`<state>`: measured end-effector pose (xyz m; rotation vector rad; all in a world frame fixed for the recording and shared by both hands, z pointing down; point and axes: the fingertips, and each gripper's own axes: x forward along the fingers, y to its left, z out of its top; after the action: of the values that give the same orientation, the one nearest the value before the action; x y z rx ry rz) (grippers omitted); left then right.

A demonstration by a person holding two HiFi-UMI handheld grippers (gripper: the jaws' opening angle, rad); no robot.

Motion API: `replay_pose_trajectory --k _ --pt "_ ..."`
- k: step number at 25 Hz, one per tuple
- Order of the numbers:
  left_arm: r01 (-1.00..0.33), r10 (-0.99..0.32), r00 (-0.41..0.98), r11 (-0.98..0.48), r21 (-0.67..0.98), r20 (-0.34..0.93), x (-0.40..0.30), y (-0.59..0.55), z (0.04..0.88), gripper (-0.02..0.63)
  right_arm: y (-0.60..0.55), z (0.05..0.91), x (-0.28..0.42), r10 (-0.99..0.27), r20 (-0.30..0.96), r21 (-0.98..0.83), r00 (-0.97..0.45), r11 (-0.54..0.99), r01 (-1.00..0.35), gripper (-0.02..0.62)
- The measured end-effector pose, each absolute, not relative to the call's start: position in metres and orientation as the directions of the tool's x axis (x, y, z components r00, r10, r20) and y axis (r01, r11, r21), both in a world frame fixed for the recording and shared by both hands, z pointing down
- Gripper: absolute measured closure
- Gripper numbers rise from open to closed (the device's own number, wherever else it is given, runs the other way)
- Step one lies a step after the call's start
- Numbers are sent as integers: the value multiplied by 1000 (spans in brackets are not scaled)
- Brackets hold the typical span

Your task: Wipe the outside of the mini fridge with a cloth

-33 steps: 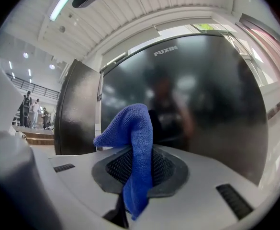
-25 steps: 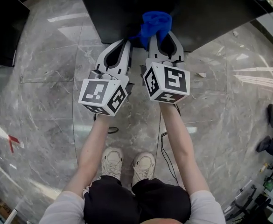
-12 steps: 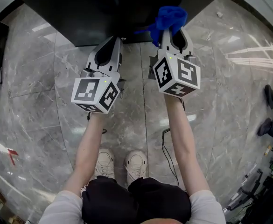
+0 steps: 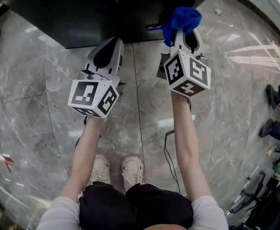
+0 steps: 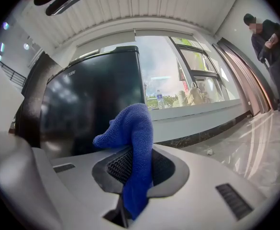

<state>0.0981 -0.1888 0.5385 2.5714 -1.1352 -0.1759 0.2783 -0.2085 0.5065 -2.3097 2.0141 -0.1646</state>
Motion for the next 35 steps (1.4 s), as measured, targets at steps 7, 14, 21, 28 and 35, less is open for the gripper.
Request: replay_pose_trajectory --k 7,14,21,28,35 --pt "-701 -734 679 -638 320 23 95 -185 538 601 -208 508 287 -986 35 -92 162 -165 -982 515" --pt "-692 -734 679 -642 329 -4 91 -185 527 601 -207 511 300 -979 49 -156 195 -201 -967 515" --pt "-700 -737 676 -642 313 2 92 -186 530 601 -209 511 306 -977 51 -135 207 -212 -968 515" --pt "-713 -749 662 -626 317 10 86 -188 532 601 -208 510 310 -974 56 -132 219 -225 -965 515" --pt "-750 -790 613 -574 329 21 49 -191 533 601 -185 516 287 -978 61 -173 200 -207 -963 515"
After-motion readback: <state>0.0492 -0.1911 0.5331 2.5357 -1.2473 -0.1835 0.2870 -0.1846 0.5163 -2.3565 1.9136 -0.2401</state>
